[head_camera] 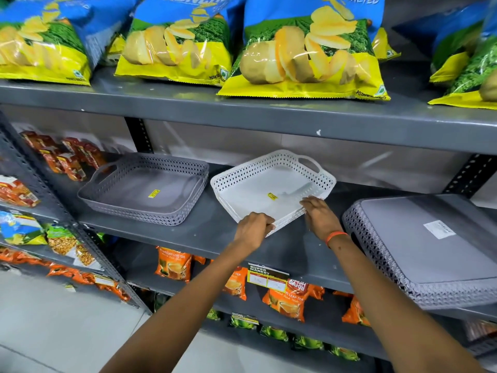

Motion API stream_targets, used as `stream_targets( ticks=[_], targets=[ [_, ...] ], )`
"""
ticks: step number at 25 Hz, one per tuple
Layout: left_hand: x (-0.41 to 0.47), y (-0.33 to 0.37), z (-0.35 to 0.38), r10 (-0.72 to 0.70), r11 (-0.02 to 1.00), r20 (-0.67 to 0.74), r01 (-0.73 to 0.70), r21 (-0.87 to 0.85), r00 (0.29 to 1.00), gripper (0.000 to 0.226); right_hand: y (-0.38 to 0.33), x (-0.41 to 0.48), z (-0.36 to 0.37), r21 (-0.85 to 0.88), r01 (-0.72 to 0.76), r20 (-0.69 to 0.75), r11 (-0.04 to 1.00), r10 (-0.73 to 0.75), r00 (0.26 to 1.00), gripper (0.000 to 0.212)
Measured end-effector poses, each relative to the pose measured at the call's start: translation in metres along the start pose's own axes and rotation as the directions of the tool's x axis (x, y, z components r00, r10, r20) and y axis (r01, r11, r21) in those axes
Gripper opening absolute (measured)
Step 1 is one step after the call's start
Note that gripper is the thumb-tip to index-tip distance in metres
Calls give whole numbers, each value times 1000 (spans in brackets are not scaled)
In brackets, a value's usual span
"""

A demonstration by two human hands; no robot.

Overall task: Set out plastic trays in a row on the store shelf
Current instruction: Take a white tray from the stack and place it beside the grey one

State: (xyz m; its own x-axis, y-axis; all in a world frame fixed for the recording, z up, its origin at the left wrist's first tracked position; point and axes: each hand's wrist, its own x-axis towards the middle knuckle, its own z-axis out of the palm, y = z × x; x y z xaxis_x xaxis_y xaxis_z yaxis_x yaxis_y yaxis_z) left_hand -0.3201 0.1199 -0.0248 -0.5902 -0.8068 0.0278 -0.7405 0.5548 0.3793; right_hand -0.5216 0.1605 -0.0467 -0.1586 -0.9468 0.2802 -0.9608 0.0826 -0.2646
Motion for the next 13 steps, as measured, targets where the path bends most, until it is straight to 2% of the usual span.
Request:
stream_targets(
  ticks=[5, 8, 11, 13],
  targets=[
    [-17, -42, -14, -4, 998, -53, 7, 56, 999, 28, -15, -24, 4, -50, 125, -222, 991, -133, 966, 16],
    [-26, -77, -26, -16, 999, -89, 20, 36, 996, 25, -39, -39, 8, -15, 138, -223, 990, -138, 965, 30],
    [-31, -107, -39, -19, 1000, -122, 18, -12, 992, 24, -62, -45, 15, 24, 117, -212, 993, -109, 971, 15],
    [-32, -118, -45, -16, 1000, -123, 14, -16, 992, 24, -74, -46, 19, 41, 104, -186, 994, -95, 978, 19]
  ],
)
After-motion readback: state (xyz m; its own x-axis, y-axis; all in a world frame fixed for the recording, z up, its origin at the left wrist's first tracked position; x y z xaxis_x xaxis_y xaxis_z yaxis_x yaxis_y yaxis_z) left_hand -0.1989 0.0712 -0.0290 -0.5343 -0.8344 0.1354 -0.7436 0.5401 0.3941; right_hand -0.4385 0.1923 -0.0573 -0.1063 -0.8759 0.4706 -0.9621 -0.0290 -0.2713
